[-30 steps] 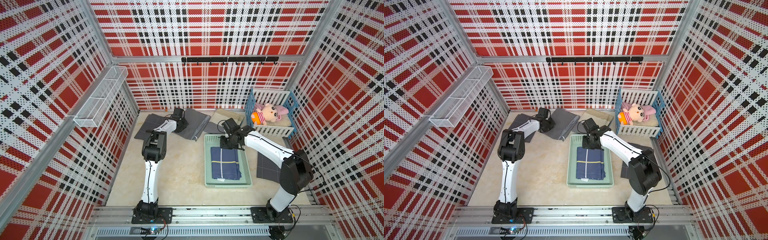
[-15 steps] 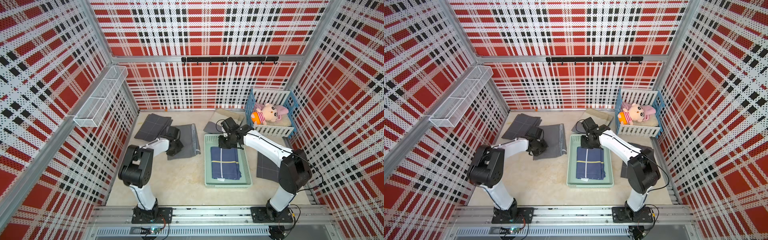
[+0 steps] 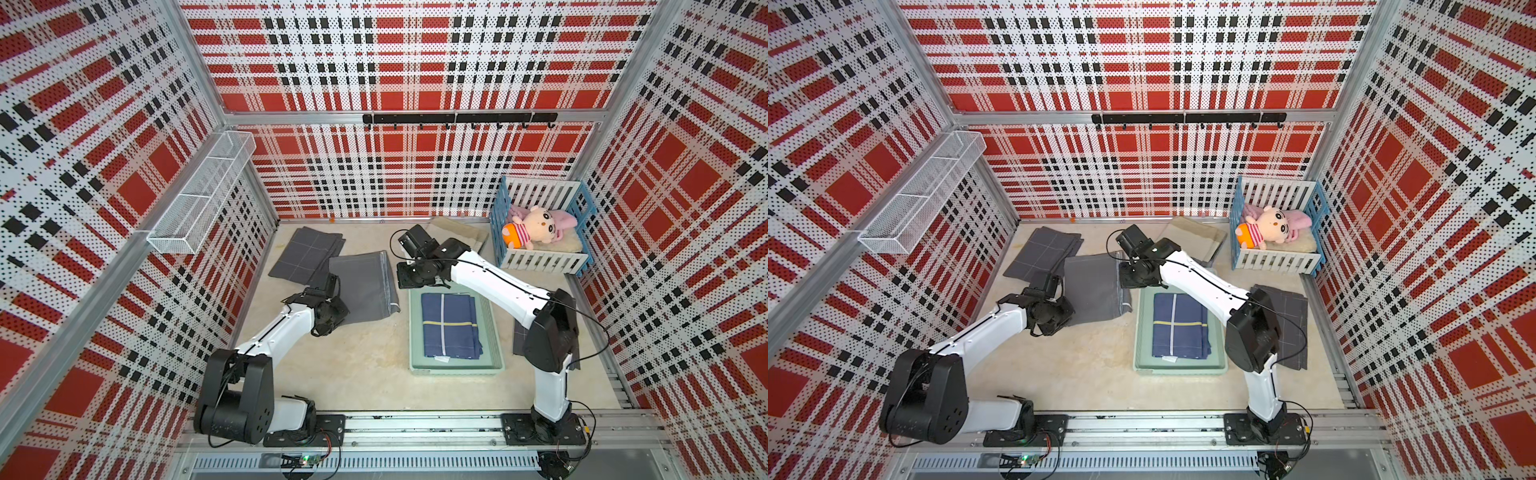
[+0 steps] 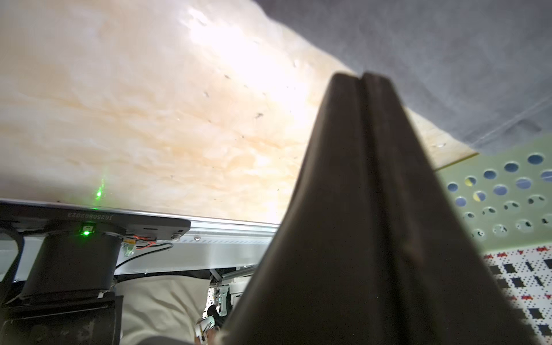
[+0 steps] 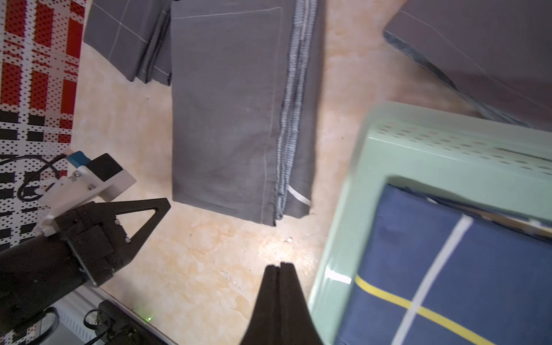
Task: Put the folded pillowcase in the basket
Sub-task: Move the pillowcase to the center of the board.
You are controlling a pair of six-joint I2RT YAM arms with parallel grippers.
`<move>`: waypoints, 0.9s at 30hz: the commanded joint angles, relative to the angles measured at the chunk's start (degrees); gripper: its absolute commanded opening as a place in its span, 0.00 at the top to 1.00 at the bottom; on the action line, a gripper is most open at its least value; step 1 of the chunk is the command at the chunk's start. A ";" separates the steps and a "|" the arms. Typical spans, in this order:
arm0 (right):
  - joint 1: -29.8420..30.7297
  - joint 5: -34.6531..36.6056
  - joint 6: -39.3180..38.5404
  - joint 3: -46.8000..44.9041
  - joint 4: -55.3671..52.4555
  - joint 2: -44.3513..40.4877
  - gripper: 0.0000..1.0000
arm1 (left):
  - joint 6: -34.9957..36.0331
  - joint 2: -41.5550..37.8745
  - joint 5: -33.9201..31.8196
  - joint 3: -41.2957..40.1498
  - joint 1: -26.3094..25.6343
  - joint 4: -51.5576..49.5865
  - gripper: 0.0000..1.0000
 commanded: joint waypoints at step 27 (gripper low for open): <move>6.61 3.44 9.33 -5.41 2.54 0.85 1.00 | 0.63 5.51 9.42 -7.88 -1.96 13.01 1.00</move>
